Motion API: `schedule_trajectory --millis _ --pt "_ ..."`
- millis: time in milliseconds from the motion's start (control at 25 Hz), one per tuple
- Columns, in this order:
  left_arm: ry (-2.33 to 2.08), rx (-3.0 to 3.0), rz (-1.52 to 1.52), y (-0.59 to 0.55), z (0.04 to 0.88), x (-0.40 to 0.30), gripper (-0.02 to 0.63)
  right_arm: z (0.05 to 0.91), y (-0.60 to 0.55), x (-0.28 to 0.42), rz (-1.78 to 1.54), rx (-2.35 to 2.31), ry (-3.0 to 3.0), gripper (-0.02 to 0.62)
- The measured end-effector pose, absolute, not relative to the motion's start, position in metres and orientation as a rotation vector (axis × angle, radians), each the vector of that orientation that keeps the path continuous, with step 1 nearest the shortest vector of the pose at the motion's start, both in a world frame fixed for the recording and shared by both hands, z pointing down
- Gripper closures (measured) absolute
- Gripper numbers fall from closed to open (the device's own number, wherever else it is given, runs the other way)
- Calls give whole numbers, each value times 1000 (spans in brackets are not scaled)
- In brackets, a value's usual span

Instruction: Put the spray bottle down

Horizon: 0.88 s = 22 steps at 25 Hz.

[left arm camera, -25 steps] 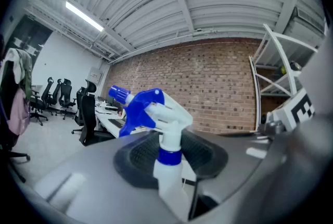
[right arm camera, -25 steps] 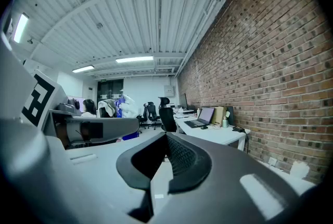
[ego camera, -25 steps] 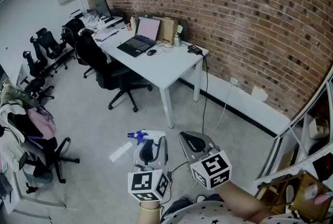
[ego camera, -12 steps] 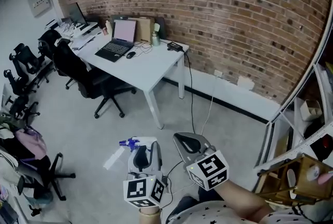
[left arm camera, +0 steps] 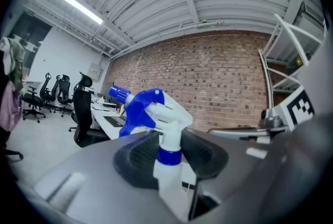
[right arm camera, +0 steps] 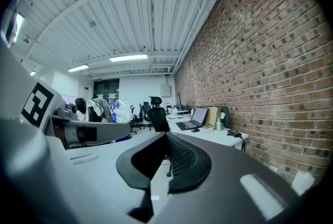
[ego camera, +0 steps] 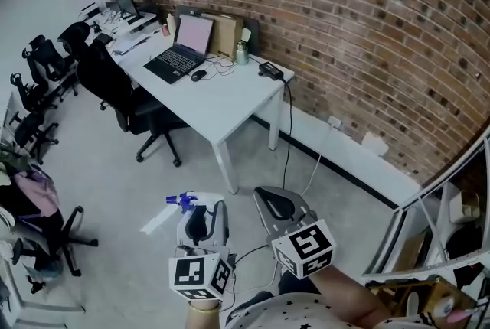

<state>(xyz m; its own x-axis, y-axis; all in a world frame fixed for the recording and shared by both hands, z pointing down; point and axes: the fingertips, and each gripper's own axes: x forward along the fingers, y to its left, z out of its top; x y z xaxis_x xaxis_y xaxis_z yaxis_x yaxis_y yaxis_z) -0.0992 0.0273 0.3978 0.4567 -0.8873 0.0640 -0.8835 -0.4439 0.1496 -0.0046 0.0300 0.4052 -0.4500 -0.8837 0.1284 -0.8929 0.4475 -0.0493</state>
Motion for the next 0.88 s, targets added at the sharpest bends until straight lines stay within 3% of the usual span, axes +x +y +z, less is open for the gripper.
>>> schedule_trajectory --millis 360,880 --pt "-1687 2508 -91 -83 381 -37 477 403 -88 53 151 1391 -2684 597" --pt "-1784 2373 -21 -215 394 -26 477 411 -210 76 149 1336 -2711 597"
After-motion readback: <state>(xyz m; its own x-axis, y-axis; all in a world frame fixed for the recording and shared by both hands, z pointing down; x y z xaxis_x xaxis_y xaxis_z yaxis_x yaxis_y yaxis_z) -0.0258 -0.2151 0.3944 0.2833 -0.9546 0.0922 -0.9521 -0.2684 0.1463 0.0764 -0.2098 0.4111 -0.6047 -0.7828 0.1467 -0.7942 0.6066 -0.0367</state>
